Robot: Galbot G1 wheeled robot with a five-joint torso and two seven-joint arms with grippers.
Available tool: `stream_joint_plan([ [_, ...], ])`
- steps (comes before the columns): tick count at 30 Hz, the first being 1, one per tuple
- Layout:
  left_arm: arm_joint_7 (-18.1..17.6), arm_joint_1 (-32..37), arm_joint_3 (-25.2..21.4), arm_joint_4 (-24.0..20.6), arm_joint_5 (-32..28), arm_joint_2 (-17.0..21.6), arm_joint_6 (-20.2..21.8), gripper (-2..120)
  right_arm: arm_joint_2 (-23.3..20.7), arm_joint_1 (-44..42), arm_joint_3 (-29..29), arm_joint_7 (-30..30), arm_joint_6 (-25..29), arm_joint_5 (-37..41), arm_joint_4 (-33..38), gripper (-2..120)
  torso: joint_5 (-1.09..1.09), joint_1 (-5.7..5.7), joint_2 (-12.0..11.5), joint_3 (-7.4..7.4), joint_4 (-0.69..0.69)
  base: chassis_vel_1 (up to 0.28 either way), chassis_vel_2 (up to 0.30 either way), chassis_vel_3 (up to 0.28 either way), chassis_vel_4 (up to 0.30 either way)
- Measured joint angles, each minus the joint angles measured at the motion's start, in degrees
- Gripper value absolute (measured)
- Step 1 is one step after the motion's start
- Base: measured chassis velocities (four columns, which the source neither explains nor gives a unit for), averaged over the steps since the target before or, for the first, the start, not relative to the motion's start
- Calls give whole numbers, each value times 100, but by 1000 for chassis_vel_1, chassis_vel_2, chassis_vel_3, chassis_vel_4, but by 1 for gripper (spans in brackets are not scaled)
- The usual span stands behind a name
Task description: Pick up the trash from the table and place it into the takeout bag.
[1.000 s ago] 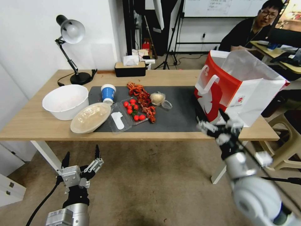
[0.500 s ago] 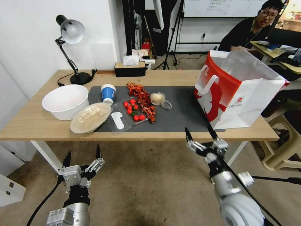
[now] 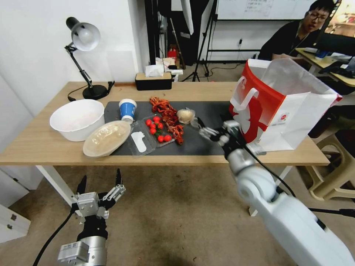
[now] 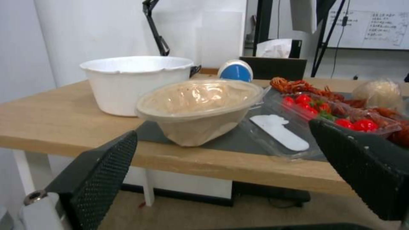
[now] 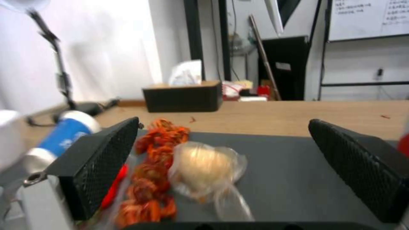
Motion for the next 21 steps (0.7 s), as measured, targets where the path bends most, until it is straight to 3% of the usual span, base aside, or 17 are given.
stream_joint_plan([
  [3, -6, 17, 4, 41, 17, -65, -25, 100, 359, 1247, -763, 623, -584, 178, -792, 100, -1, 0, 0, 0, 2, 0, 0, 0, 0],
  [7, -26, 40, -38, 52, 15, -74, -40, 100, 655, 1899, -1154, 787, -867, 342, -1504, 100, -1, 0, 0, 0, 1, 0, 0, 0, 0],
  [15, -61, 38, -95, 80, -31, -34, -57, 100, 1165, 2576, -1508, 1067, -1335, 361, -2475, 100, -3, 0, 0, 0, 1, 0, 0, 0, 0],
  [21, -81, 28, -111, 95, -74, 6, -58, 100, 1388, 2694, -1545, 1205, -1670, 456, -2777, 100, -2, -1, 0, 0, 1, 0, 0, 0, 0],
])
